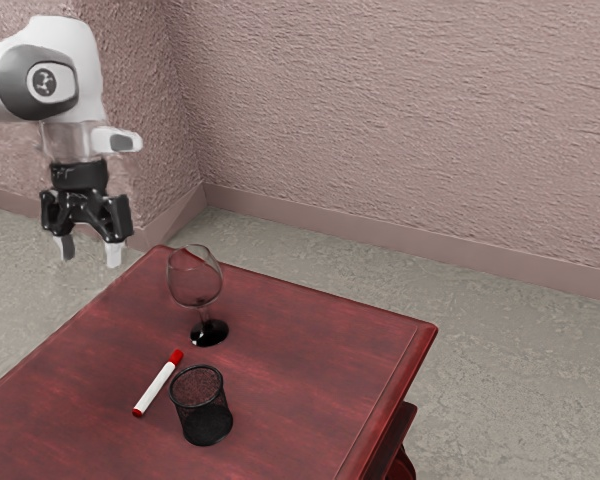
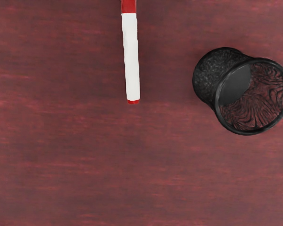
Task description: Put the marker into the pen holder.
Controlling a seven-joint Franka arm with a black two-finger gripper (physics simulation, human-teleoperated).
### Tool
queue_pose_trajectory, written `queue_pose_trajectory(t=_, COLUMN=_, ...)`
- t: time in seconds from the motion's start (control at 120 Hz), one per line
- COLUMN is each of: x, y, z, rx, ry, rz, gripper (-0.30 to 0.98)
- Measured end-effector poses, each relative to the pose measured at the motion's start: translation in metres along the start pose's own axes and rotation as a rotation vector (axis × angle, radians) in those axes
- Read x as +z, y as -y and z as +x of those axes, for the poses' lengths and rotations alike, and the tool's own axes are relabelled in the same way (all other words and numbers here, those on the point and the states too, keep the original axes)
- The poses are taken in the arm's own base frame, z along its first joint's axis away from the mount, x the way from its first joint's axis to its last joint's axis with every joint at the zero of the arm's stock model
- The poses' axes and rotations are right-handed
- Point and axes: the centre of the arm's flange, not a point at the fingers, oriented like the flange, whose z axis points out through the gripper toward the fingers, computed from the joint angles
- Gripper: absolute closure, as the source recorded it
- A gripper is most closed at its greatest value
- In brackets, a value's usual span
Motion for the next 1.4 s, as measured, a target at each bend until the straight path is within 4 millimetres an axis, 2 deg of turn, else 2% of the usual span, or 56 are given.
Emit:
queue_pose_trajectory(t=0.025, x=-0.041, y=-0.011, z=0.000, rx=0.018, ry=-0.100, rz=0.033, gripper=0.02)
queue_pose_trajectory(t=0.05, x=-0.066, y=-0.019, z=0.001, rx=0.030, ry=-0.163, rz=0.057, gripper=0.02)
queue_pose_trajectory(t=0.083, x=-0.082, y=-0.026, z=0.005, rx=0.036, ry=-0.208, rz=0.082, gripper=0.02)
queue_pose_trajectory(t=0.1, x=-0.083, y=-0.027, z=0.010, rx=0.034, ry=-0.217, rz=0.093, gripper=0.02)
queue_pose_trajectory(t=0.117, x=-0.076, y=-0.027, z=0.021, rx=0.027, ry=-0.211, rz=0.105, gripper=0.02)
queue_pose_trajectory(t=0.183, x=-0.024, y=-0.009, z=0.057, rx=-0.017, ry=-0.155, rz=0.124, gripper=0.02)
queue_pose_trajectory(t=0.233, x=0.019, y=0.010, z=0.068, rx=-0.052, ry=-0.115, rz=0.120, gripper=0.07)
queue_pose_trajectory(t=0.292, x=0.085, y=0.033, z=0.053, rx=-0.078, ry=-0.077, rz=0.097, gripper=0.17)
queue_pose_trajectory(t=0.333, x=0.119, y=0.052, z=0.036, rx=-0.105, ry=-0.077, rz=0.078, gripper=0.23)
queue_pose_trajectory(t=0.367, x=0.146, y=0.060, z=0.028, rx=-0.118, ry=-0.074, rz=0.072, gripper=0.27)
queue_pose_trajectory(t=0.442, x=0.197, y=0.064, z=0.033, rx=-0.131, ry=-0.071, rz=0.090, gripper=0.33)
queue_pose_trajectory(t=0.5, x=0.219, y=0.066, z=0.047, rx=-0.138, ry=-0.098, rz=0.109, gripper=0.37)
queue_pose_trajectory(t=0.533, x=0.218, y=0.065, z=0.059, rx=-0.139, ry=-0.139, rz=0.119, gripper=0.39)
queue_pose_trajectory(t=0.6, x=0.199, y=0.061, z=0.081, rx=-0.140, ry=-0.243, rz=0.126, gripper=0.41)
queue_pose_trajectory(t=0.683, x=0.188, y=0.053, z=0.094, rx=-0.145, ry=-0.321, rz=0.115, gripper=0.43)
queue_pose_trajectory(t=0.892, x=0.193, y=0.024, z=0.124, rx=-0.136, ry=-0.384, rz=0.105, gripper=0.46)
queue_pose_trajectory(t=1.167, x=0.205, y=-0.003, z=0.136, rx=-0.127, ry=-0.395, rz=0.089, gripper=0.46)
queue_pose_trajectory(t=1.275, x=0.206, y=-0.014, z=0.127, rx=-0.111, ry=-0.395, rz=0.081, gripper=0.47)
queue_pose_trajectory(t=1.4, x=0.211, y=-0.015, z=0.116, rx=-0.070, ry=-0.385, rz=0.113, gripper=0.47)
